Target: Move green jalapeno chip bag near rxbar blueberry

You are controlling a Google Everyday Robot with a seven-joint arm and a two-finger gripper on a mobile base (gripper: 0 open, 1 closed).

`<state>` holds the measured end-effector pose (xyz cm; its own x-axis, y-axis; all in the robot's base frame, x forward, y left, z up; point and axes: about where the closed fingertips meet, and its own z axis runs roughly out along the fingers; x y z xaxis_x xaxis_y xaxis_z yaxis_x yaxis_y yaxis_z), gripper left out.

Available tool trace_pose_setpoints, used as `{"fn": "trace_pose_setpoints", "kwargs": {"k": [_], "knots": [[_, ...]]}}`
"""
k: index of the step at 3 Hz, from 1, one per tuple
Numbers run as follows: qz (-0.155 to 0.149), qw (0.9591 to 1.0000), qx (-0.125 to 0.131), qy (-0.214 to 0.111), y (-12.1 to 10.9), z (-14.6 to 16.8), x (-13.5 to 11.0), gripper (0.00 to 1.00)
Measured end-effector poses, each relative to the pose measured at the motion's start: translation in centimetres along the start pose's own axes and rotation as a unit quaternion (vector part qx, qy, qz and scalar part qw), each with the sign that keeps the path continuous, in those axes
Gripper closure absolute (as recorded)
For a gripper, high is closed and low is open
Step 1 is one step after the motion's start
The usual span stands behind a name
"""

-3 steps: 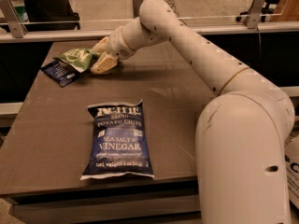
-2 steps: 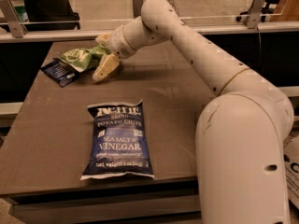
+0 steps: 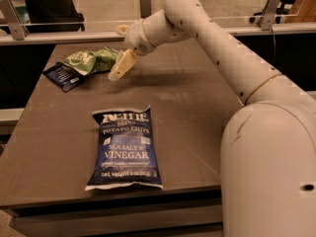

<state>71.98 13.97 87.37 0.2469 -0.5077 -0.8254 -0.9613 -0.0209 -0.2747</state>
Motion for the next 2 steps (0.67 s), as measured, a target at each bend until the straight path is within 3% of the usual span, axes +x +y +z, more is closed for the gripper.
{"fn": "trace_pose_setpoints", "kwargs": {"k": [1,2], "knots": [[-0.01,0.9992,0.028,0.027,-1.1,-4.3,1.3,0.0],[-0.022,0.9948,0.069,0.071,-2.5,-10.0,3.6,0.0]]}}
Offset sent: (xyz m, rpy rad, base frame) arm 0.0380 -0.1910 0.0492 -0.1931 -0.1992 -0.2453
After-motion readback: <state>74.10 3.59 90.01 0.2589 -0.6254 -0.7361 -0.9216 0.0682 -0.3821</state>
